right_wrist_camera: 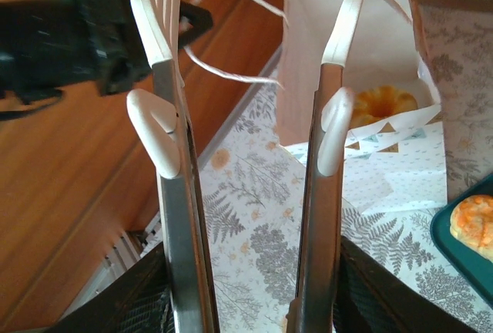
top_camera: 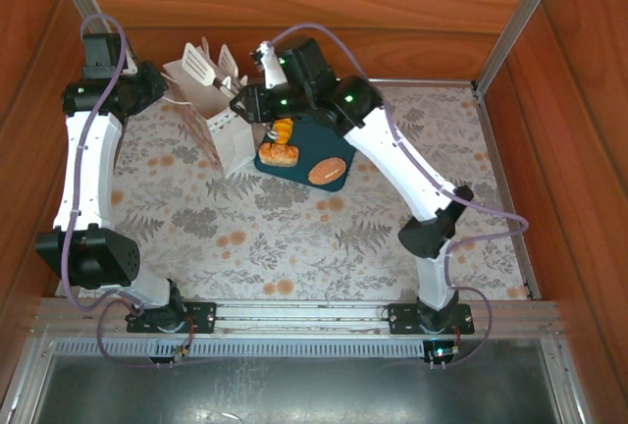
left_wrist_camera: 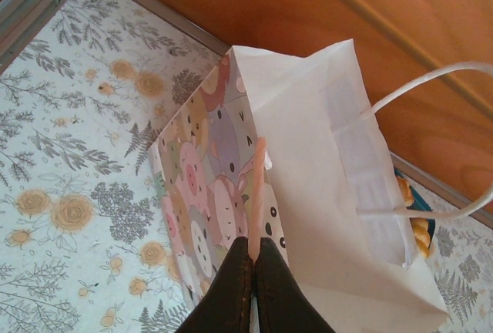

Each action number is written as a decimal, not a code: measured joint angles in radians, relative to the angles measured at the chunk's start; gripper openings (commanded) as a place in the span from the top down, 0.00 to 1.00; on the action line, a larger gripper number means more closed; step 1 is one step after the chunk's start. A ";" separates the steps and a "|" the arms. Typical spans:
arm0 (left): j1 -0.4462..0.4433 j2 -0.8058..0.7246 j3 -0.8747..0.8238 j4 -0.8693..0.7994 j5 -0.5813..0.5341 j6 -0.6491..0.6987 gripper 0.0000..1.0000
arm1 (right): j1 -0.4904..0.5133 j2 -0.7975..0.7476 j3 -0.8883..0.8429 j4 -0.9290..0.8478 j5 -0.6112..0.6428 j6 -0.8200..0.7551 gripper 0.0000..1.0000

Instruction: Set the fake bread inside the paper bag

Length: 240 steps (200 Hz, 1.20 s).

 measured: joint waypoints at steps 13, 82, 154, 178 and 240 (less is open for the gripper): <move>0.000 0.000 0.000 0.000 0.000 0.000 1.00 | 0.000 -0.050 -0.026 0.005 0.010 -0.006 0.48; 0.000 0.000 0.000 0.000 0.000 0.000 1.00 | -0.104 -0.315 -0.410 0.060 0.095 -0.001 0.48; 0.000 0.000 0.000 0.000 0.000 -0.001 1.00 | -0.325 -0.369 -0.692 0.013 0.174 0.066 0.48; 0.000 0.000 0.000 0.000 0.000 -0.001 1.00 | -0.350 -0.353 -0.706 -0.011 0.187 0.070 0.48; 0.000 0.000 0.000 0.000 0.000 -0.010 1.00 | -0.405 -0.161 -0.615 -0.052 0.214 0.063 0.47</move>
